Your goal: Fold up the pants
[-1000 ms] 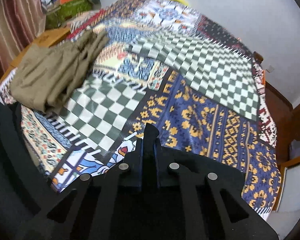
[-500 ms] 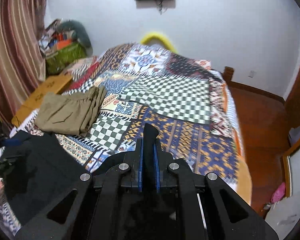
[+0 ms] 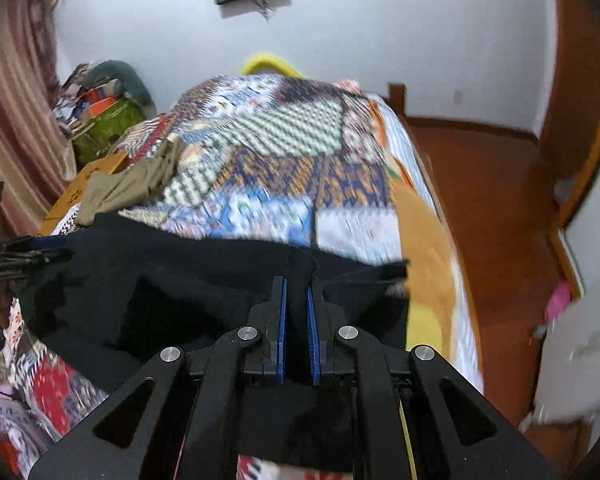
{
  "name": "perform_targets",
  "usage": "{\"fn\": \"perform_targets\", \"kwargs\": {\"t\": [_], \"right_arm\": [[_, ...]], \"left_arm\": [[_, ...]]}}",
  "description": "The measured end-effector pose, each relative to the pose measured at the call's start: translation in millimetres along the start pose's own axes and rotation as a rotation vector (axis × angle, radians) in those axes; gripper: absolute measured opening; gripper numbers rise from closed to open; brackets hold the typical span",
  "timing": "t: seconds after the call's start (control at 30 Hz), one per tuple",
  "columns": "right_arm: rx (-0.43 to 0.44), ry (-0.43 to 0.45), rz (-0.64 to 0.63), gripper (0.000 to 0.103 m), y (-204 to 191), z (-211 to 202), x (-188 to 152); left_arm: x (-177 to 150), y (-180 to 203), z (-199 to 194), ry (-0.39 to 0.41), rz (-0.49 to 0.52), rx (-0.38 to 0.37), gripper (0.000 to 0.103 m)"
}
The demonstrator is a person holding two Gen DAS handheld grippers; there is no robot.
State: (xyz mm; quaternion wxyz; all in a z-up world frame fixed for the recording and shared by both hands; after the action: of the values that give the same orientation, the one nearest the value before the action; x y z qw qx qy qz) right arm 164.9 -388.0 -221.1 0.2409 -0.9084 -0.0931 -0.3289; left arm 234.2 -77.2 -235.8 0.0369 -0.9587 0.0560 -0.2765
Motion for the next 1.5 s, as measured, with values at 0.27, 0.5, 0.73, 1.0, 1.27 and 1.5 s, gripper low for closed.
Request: {"fn": "perform_targets", "kwargs": {"t": [0.27,0.5,0.73,1.0,1.27,1.5], "right_arm": [[-0.006,-0.011,0.156,0.008,31,5,-51],[0.023,0.028,0.217,0.008,39,1,-62],[0.033,0.044,0.232,0.008,41,-1,-66],[0.034,0.084,0.231,0.008,40,-12,-64],[0.015,0.112,0.225,0.008,37,-26,-66],[-0.003,0.104,0.257,0.008,41,-27,-78]], "left_arm": [[-27,11,-22,-0.006,0.088,-0.005,0.067],[-53,10,-30,-0.026,0.11,0.012,0.073],[-62,22,-13,-0.005,0.144,0.108,0.072],[-48,29,-17,0.04,0.151,0.063,0.012],[-48,27,-39,0.061,0.13,-0.008,0.009],[-58,33,-42,0.047,0.156,-0.022,0.009]]}}
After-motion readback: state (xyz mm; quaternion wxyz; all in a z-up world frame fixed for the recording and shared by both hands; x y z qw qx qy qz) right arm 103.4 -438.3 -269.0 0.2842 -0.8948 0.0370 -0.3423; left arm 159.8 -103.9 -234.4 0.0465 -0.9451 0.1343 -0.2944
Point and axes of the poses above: each gripper's, at about its wrist camera, not at the fingertips, and z roughly the way its jaws point, y to its right, x to its top, the point moved 3 cm from there along z, roughly the way its jaws point, and after that the axes turned 14 degrees about x, right-handed, at the moved point
